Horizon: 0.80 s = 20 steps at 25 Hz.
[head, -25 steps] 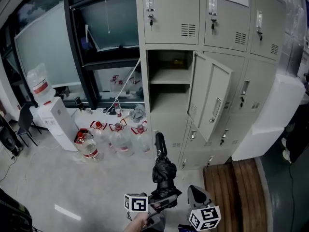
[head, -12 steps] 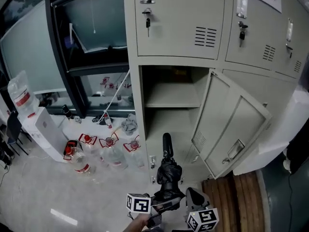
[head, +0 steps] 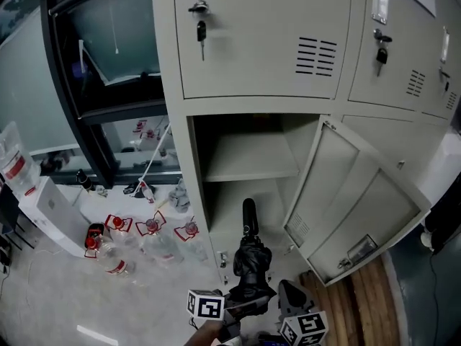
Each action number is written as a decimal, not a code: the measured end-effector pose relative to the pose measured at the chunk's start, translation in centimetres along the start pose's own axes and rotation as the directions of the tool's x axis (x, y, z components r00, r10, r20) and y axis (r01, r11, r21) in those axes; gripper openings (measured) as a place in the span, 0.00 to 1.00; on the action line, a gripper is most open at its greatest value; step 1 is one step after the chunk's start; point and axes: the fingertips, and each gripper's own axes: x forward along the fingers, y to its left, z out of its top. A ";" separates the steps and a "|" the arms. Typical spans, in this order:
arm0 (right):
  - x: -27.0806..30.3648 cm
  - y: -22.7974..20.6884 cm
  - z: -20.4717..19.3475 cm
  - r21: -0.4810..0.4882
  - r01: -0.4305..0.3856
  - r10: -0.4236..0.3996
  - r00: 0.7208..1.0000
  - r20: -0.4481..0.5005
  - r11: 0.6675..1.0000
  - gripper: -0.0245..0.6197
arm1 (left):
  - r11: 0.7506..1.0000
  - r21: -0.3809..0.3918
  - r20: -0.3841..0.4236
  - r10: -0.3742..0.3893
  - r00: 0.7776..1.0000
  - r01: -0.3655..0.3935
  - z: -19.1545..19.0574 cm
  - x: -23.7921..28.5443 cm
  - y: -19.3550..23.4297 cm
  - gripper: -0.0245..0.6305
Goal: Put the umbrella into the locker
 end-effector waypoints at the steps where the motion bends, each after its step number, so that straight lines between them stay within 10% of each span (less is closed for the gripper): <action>1: 0.2 -0.1 0.0 0.000 0.003 -0.003 1.000 -0.001 1.000 0.04 | 1.000 0.000 -0.004 -0.003 1.000 0.003 0.3 0.2 0.1 0.45; 20: 5.0 -2.2 0.4 0.003 -0.016 0.016 1.000 -0.017 1.000 0.04 | 0.998 -0.056 0.022 -0.019 1.000 0.020 5.2 2.3 2.8 0.45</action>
